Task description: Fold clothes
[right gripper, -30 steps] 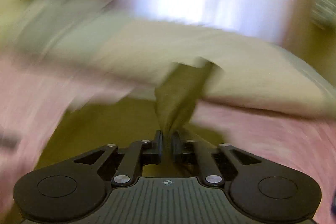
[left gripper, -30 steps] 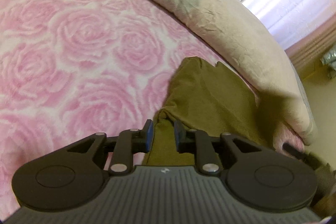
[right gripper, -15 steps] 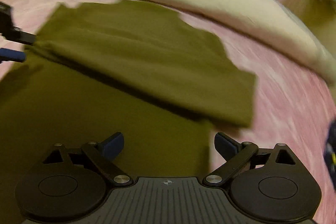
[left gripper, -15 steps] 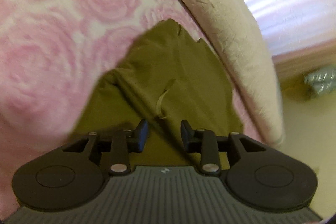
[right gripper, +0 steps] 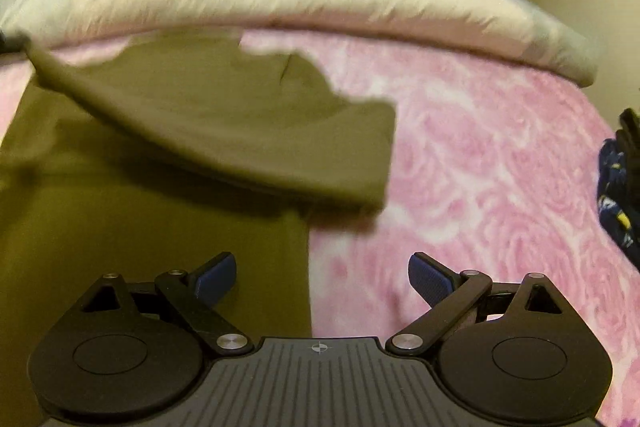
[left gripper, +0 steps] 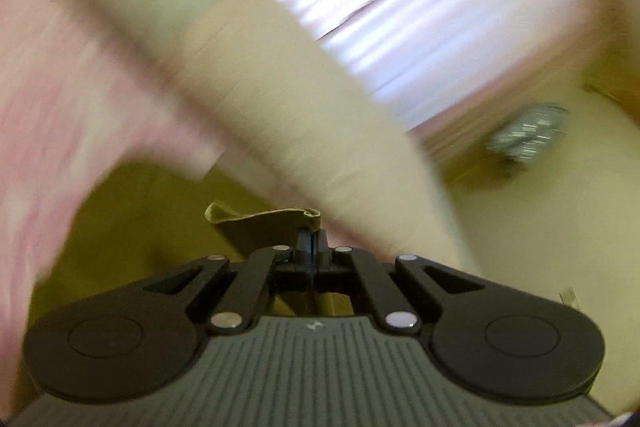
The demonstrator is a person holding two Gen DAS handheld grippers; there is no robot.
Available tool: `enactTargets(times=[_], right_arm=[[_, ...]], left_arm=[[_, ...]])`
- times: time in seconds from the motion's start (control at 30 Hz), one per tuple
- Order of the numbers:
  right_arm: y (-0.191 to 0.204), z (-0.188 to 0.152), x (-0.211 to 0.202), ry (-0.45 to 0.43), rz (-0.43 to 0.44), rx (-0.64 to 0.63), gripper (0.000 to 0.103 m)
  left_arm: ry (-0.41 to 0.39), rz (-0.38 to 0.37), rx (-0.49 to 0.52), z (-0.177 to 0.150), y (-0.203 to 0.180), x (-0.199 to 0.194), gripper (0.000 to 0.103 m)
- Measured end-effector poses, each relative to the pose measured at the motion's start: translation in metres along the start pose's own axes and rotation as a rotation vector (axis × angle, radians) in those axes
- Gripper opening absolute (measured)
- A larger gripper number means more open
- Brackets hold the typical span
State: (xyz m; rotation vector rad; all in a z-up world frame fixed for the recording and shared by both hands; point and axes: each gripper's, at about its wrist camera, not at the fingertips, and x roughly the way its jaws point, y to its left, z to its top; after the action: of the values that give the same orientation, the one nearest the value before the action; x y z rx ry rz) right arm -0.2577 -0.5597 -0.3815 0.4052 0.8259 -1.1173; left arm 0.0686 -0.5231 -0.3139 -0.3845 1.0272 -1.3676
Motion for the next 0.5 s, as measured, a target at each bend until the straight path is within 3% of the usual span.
enactTargets(times=[0.17,0.37,0.5], right_arm=[[0.005,0.024,0.029,-0.082,0.016,0.075,0.096],[-0.014,0.040,0.065,-0.062,-0.099,0.146,0.096],[-0.028,0.035,0.067,-0.046,-0.085,0.115,0.096]], left_arm=[[-0.098,-0.056,0.111,0.038,-0.016,-0.015,0.000],[-0.077,0.130,0.231,0.031,0.026,-0.031,0.000],[0.064,0.320,0.210,-0.016,0.086,-0.031,0.000]])
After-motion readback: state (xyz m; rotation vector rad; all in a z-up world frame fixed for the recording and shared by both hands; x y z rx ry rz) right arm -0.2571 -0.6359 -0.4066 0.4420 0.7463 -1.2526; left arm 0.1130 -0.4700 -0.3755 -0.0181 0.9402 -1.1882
